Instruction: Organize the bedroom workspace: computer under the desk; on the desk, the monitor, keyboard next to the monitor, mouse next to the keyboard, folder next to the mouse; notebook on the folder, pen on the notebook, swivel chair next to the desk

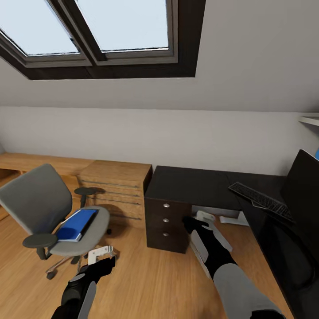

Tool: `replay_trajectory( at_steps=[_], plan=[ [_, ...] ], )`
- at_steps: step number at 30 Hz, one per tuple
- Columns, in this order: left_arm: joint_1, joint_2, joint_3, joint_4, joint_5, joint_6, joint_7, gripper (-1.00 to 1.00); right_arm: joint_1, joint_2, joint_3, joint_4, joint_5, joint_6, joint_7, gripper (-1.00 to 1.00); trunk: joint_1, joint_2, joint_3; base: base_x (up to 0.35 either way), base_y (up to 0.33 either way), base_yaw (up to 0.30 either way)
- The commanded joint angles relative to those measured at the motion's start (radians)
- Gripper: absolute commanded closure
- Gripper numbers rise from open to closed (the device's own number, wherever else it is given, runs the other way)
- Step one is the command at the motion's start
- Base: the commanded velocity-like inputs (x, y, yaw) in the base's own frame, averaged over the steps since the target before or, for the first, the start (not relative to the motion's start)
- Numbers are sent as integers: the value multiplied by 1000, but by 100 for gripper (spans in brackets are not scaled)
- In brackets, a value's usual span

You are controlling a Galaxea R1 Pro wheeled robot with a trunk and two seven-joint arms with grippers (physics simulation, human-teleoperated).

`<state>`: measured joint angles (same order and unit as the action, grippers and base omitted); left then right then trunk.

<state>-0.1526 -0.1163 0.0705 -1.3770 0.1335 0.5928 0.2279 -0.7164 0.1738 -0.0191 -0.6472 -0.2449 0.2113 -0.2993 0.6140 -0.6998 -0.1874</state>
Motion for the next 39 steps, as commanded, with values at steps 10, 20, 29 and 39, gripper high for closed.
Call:
replay_trajectory(
  at_steps=[10, 20, 29, 39],
  plan=[
    [-1, -4, 7, 13, 9, 4, 7, -100, 1, 1, 13, -27, -8, 8, -6, 100, 1, -1, -2, 244, 188, 105],
    [-1, -9, 1, 49, 9, -2, 10, -100, 3, 1, 118, -28, -7, 8, -6, 100, 1, -1, -2, 79, 20, 229],
    [-1, -9, -39, 56, 9, -2, 10, -100, 6, 1, 151, -27, -2, 4, -4, 100, 1, -1, -2, 299, 0, 21],
    [-1, -9, -44, 60, 9, -2, 10, -100, 6, 1, 190, -25, -2, 1, 1, 100, 1, -1, -2, 320, 0, 1]
  ],
)
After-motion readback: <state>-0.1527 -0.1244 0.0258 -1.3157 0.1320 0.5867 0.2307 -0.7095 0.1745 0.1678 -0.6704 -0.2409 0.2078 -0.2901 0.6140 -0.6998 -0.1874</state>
